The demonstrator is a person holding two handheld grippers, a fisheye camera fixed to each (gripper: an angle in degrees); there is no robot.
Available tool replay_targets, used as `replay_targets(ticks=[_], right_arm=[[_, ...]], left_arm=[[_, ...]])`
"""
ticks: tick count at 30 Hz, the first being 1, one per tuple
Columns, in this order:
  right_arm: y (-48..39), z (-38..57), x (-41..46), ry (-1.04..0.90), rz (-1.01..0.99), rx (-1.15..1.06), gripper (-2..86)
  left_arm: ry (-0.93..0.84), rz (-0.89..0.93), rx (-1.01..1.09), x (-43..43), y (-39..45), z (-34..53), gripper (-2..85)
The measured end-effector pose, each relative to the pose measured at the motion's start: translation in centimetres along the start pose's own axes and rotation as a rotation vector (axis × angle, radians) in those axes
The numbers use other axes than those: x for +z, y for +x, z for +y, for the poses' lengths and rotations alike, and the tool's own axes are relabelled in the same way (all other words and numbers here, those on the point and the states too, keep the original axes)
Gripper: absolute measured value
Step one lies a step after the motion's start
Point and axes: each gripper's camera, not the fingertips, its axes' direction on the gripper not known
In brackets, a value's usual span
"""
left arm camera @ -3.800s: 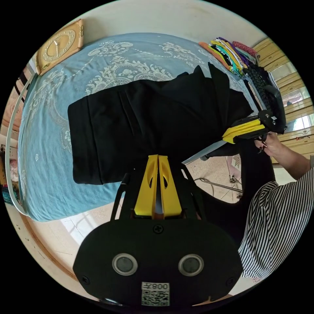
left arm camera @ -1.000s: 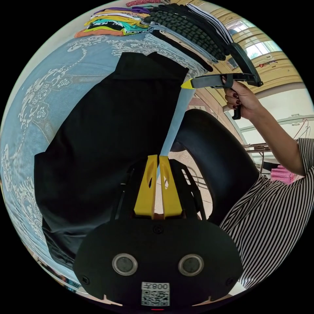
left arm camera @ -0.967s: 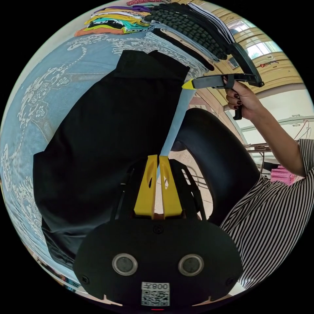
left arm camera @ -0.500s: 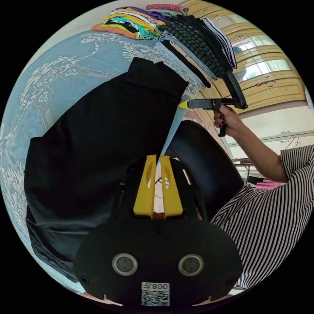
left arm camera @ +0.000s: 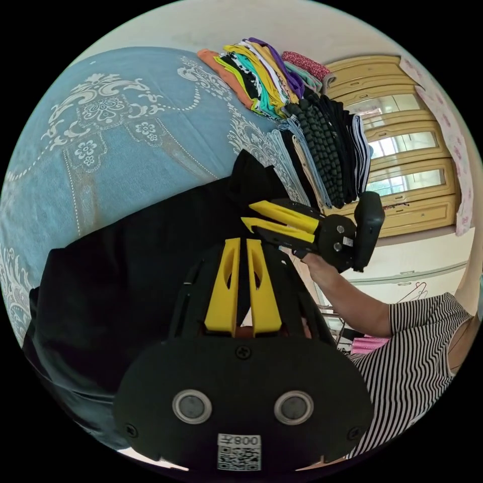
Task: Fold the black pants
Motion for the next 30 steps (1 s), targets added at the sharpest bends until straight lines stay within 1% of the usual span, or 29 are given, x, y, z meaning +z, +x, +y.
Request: replay_targets(ticks=[1,3,6,9,13,17,20,22,25,30], right_arm=[[-0.4,-0.1,0.7,-0.018,0.027,-0.019,7.7],[-0.5,0.2,0.9,0.003,0.031,-0.009,6.9],[0.5,1.3,1.0,0.026,-0.009,0.041,3.8],[2.5,3.2,0.3,0.079,-0.071,0.136,2.2],[6.7,7.3,-1.8,0.236,-0.214,0.318,1.3],[11.1,12.3,-2.3,0.343,-0.325,0.510,0.9],[13.5,15.4,-1.7,0.393,-0.402,0.612,0.8],[14.5,16.7,-1.1,0.393,-0.417,0.654,0.7],[16.1,18.9,0.1,0.406,-0.461,0.739,0.7],[18.1,21.3,2.6,0.380,-0.529,0.825,0.6]], left_arm=[[-0.001,0.001,0.000,0.1,0.0,-0.4,2.5],[-0.012,-0.010,0.013,0.6,0.4,-1.5,2.3],[-0.032,-0.021,0.028,1.3,0.9,-2.8,2.2],[-0.032,-0.037,0.042,1.9,1.5,-4.3,2.2],[-0.025,-0.034,0.073,2.8,2.8,-6.9,2.8],[-0.053,-0.080,0.162,4.7,5.7,-10.8,4.1],[-0.080,-0.102,0.240,6.5,8.2,-13.7,5.2],[-0.103,-0.123,0.274,7.7,9.5,-15.3,5.7],[-0.151,-0.179,0.329,9.6,11.7,-17.7,6.2],[-0.252,-0.350,0.441,13.1,15.2,-20.3,6.0]])
